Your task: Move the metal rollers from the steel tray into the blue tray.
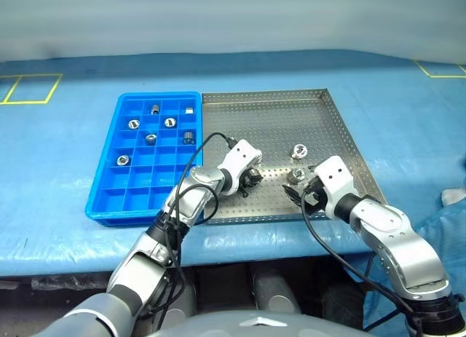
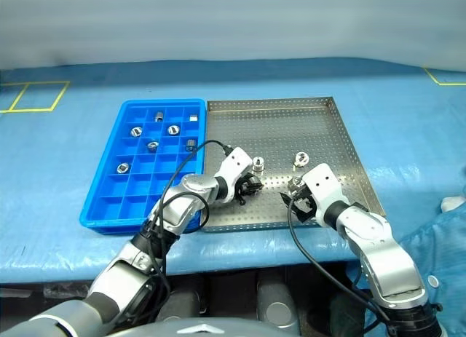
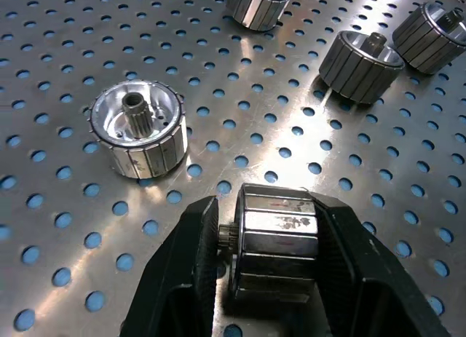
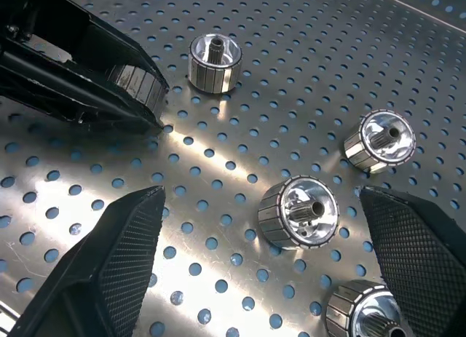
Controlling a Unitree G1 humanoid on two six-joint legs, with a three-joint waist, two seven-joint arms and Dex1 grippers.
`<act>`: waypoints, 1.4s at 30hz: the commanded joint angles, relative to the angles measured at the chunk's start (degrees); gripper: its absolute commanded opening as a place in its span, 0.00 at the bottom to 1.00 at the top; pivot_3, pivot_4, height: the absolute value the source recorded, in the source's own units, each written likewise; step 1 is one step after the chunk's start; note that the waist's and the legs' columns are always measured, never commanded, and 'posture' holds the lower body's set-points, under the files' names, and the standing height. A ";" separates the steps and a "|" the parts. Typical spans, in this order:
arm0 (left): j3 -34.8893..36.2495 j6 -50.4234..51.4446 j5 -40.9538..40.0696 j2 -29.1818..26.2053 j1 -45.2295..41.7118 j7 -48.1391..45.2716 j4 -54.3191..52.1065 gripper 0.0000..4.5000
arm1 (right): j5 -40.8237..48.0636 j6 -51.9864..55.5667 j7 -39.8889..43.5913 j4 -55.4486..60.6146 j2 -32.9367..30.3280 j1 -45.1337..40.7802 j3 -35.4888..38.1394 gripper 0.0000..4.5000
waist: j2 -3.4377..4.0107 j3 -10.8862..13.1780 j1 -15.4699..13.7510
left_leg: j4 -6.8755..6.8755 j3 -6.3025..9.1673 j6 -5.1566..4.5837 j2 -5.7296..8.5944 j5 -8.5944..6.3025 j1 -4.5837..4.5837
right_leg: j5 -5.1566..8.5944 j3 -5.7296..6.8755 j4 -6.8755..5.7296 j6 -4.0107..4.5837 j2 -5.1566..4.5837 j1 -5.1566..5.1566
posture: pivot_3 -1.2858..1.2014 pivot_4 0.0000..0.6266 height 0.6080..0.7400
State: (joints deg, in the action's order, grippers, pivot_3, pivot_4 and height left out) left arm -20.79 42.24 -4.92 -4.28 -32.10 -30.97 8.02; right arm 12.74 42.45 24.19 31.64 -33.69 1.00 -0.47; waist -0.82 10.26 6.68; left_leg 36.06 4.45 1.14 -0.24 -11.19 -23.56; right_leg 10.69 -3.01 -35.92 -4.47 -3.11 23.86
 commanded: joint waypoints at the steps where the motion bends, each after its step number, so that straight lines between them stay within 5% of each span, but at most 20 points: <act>1: 1.33 -0.02 -1.32 -0.12 -0.20 -0.64 -4.32 0.43 | -0.72 -1.33 0.45 0.39 -0.06 -0.70 -0.39 1.00 | 0.00 0.00 -0.05 | 0.00 0.00 0.00 0.00 0.00 0.00 | 0.00 0.00 0.00 0.00 0.00 0.00 | 0.46 0.24 1.00; 19: -2.14 -3.64 2.00 -1.51 -1.13 -0.99 3.49 0.43 | -1.83 -2.25 0.94 0.50 0.15 -0.78 -0.49 1.00 | 0.01 -0.03 -0.78 | 0.01 0.00 0.00 0.00 0.00 0.10 | 0.00 0.00 0.00 0.00 0.00 -0.09 | 0.46 0.24 1.00; 22: -2.42 -4.38 2.13 -1.53 -0.96 -1.77 3.84 0.57 | -1.87 -2.30 0.82 0.62 0.19 -0.38 -0.42 1.00 | 0.01 -0.03 -0.76 | 0.01 0.00 0.00 0.00 0.00 0.09 | 0.00 0.00 0.00 0.00 0.00 -0.08 | 0.45 0.24 1.00; 27: -1.21 -2.31 1.82 -0.58 -0.99 -0.83 4.47 0.93 | -1.89 -2.09 0.72 0.74 0.31 -0.31 -0.47 1.00 | 0.00 -0.02 -0.35 | 0.01 -0.01 0.00 0.00 0.00 0.09 | 0.00 -0.01 -0.01 -0.01 0.00 -0.07 | 0.45 0.24 1.00; 36: -0.52 -3.81 2.65 0.41 -0.66 0.78 6.54 0.93 | -2.26 -2.04 0.82 0.59 0.33 -0.34 -0.58 1.00 | 0.01 -0.03 -0.42 | 0.01 0.00 0.00 -0.01 0.00 0.09 | 0.00 0.00 -0.02 -0.01 0.01 -0.07 | 0.45 0.24 1.00; 42: 0.75 -5.76 1.79 1.61 0.06 1.43 6.06 0.57 | -2.39 -1.87 0.81 0.63 0.47 0.10 -0.65 1.00 | 0.01 -0.03 -0.46 | 0.00 0.00 0.00 -0.01 0.00 0.07 | 0.00 0.00 -0.02 0.00 0.01 -0.05 | 0.45 0.24 1.00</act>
State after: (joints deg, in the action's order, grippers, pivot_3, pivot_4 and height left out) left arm -20.49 36.97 -2.84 -3.42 -32.31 -29.69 14.00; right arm 10.57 41.39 25.07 30.47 -33.36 1.11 -1.83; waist -0.81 10.23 6.22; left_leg 36.06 4.45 1.14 -0.25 -11.19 -23.50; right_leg 10.68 -3.01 -35.93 -4.48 -3.09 23.81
